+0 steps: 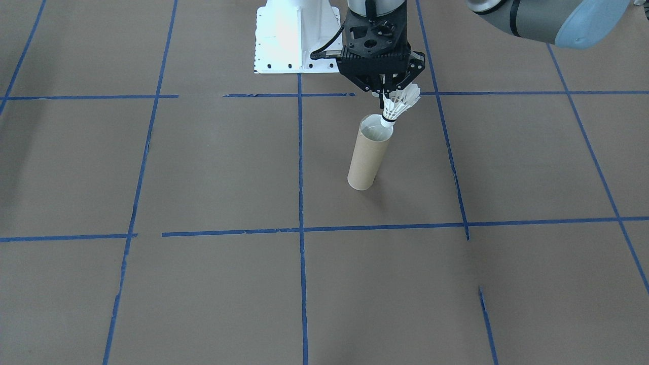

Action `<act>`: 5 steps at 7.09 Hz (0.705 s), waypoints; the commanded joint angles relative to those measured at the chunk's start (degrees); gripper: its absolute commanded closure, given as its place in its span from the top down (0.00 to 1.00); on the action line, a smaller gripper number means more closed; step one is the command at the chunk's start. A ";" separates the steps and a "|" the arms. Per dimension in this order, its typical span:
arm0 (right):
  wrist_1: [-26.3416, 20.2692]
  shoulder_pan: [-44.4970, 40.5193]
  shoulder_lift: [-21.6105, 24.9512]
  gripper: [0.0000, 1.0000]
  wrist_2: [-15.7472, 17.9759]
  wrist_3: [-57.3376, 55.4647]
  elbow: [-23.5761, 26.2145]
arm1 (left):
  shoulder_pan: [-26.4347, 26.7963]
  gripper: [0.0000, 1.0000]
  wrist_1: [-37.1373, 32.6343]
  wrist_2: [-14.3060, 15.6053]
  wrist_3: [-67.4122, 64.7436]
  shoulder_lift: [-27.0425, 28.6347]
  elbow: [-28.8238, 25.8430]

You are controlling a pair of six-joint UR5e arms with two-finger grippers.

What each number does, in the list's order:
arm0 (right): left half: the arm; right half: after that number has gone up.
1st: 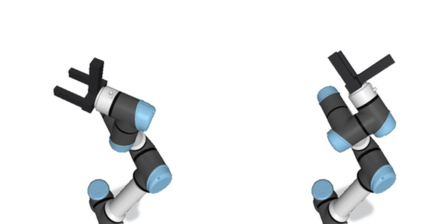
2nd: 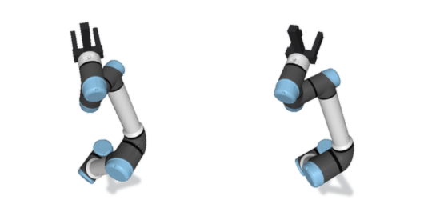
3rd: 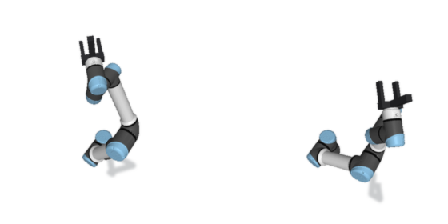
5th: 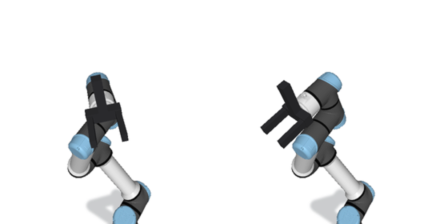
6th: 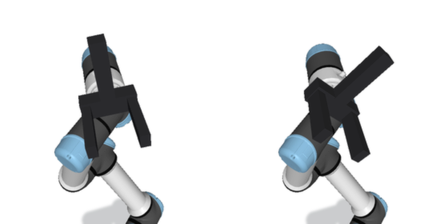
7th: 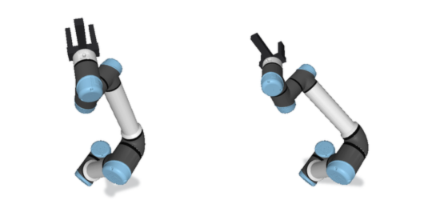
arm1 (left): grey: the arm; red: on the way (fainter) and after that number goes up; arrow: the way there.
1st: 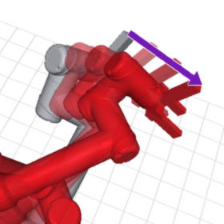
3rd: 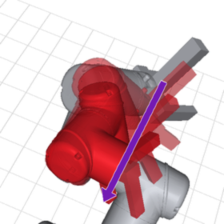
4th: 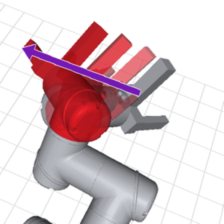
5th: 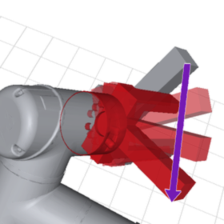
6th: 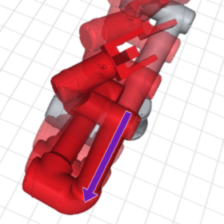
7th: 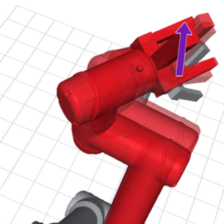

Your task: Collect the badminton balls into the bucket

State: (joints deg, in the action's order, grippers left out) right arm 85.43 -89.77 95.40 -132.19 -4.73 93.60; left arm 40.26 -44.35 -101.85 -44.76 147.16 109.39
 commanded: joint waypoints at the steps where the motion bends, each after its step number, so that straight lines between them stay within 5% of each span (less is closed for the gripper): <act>1: 0.00 -0.05 0.05 1.00 0.00 -0.02 0.00 | -1.67 0.00 -0.21 0.86 0.02 0.24 -1.37; 5: 0.00 -0.05 0.05 1.00 0.00 0.07 0.00 | -2.47 0.00 -0.73 0.78 0.02 -0.20 -3.22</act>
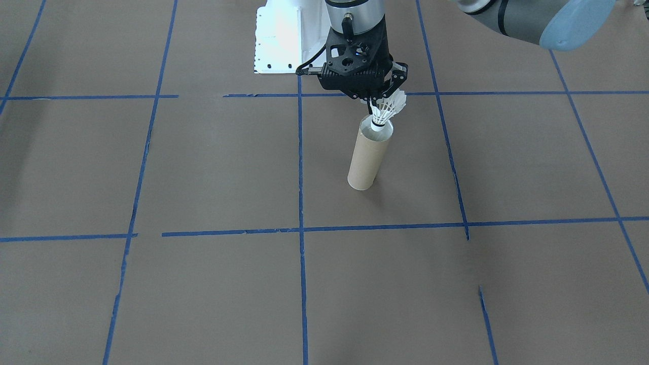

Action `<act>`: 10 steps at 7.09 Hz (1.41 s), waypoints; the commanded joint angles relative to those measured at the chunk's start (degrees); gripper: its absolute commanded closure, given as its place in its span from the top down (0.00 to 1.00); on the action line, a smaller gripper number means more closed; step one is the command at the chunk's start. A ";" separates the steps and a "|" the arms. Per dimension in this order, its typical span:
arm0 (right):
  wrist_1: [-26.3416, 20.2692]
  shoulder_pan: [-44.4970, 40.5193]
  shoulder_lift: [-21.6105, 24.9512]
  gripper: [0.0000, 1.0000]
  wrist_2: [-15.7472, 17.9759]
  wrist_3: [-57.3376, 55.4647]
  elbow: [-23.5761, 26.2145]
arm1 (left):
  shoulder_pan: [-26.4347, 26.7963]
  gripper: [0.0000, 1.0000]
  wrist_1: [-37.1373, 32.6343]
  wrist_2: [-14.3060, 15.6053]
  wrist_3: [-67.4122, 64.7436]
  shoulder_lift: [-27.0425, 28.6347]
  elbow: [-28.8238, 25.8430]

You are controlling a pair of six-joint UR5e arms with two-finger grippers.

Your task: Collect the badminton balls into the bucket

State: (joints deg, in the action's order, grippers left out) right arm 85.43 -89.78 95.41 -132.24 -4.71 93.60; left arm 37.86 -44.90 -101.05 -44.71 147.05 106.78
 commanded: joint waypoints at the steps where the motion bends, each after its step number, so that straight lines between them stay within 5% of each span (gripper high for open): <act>1: 0.00 0.04 -0.05 1.00 0.05 -0.04 0.00 | -0.07 0.42 -0.19 -0.03 -0.03 -0.18 -0.78; 2: 0.00 0.04 -0.05 1.00 0.05 -0.04 0.00 | -0.24 0.99 -1.15 -0.03 0.06 -0.79 -0.61; 5: 0.00 0.04 -0.05 1.00 0.05 -0.04 0.00 | -0.16 1.00 -1.95 -0.11 0.06 -1.15 1.66; 7: 0.00 0.04 -0.05 1.00 0.05 0.05 0.00 | 0.10 1.00 -5.78 -0.20 -0.03 -7.44 10.25; 10: 0.00 0.04 -0.05 1.00 0.05 0.05 -0.08 | 4.48 1.00 -13.35 -0.99 5.30 -12.82 11.00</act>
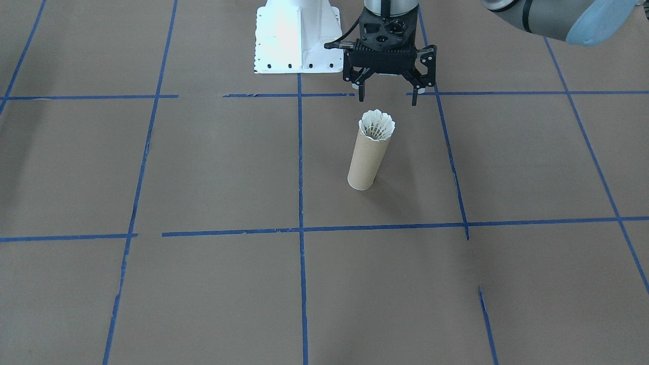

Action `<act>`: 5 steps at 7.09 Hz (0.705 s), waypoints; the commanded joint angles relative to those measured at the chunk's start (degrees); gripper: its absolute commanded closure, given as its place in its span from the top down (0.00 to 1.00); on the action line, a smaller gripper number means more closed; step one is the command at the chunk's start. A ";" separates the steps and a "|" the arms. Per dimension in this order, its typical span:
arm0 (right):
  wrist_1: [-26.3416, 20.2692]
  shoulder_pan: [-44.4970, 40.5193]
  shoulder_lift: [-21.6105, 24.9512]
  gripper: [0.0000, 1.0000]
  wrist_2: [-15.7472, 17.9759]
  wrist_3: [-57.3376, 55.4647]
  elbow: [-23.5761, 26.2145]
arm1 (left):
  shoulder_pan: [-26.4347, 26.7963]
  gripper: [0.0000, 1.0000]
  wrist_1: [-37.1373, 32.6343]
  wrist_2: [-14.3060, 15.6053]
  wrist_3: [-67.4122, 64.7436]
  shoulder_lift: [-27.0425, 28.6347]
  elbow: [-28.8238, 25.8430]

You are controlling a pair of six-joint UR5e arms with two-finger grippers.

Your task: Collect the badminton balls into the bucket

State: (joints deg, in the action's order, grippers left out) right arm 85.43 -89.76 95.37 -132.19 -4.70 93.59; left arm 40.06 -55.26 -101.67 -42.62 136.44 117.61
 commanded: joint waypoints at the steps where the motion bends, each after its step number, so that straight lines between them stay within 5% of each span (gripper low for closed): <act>1: 0.00 -0.06 -0.01 1.00 -0.09 -0.05 -0.07 | 6.39 1.00 -7.01 -4.37 7.68 -5.45 -0.53; 5: 0.00 -0.06 -0.01 1.00 0.00 0.04 -0.07 | 20.11 1.00 -21.80 -17.55 22.19 -13.90 -10.09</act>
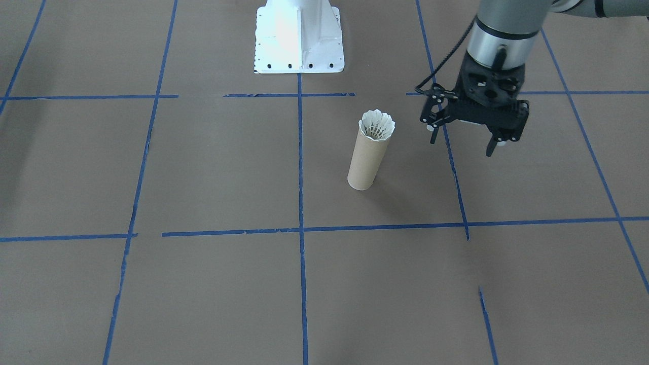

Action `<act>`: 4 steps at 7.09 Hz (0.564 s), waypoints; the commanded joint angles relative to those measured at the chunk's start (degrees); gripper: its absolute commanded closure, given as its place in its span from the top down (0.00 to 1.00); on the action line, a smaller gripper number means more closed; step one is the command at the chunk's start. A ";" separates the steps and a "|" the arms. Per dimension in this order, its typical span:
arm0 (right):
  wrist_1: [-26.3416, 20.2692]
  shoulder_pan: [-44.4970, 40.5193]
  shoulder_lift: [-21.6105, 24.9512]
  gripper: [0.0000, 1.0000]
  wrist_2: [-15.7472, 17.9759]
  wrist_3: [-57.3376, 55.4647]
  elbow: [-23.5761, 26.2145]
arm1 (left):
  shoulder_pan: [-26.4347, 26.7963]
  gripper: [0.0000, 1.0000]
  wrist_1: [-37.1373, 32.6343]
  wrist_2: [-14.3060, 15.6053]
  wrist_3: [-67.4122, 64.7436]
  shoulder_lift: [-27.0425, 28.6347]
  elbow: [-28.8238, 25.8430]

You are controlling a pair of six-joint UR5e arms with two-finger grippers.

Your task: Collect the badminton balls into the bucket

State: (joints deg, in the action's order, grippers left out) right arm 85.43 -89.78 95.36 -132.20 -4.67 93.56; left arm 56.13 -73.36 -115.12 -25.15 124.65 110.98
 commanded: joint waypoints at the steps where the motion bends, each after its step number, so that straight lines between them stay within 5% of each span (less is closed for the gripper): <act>1: 0.00 0.04 0.00 1.00 0.01 0.01 -0.04 | 7.73 1.00 -5.72 -7.54 9.89 -3.61 -6.44; 4: 0.00 0.04 0.09 1.00 -0.07 0.01 0.04 | 15.48 1.00 -14.42 -14.68 15.83 -12.38 -12.00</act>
State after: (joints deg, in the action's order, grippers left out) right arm 85.43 -89.77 95.41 -132.20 -4.68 93.56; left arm 68.78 -84.16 -127.49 -10.78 115.96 100.69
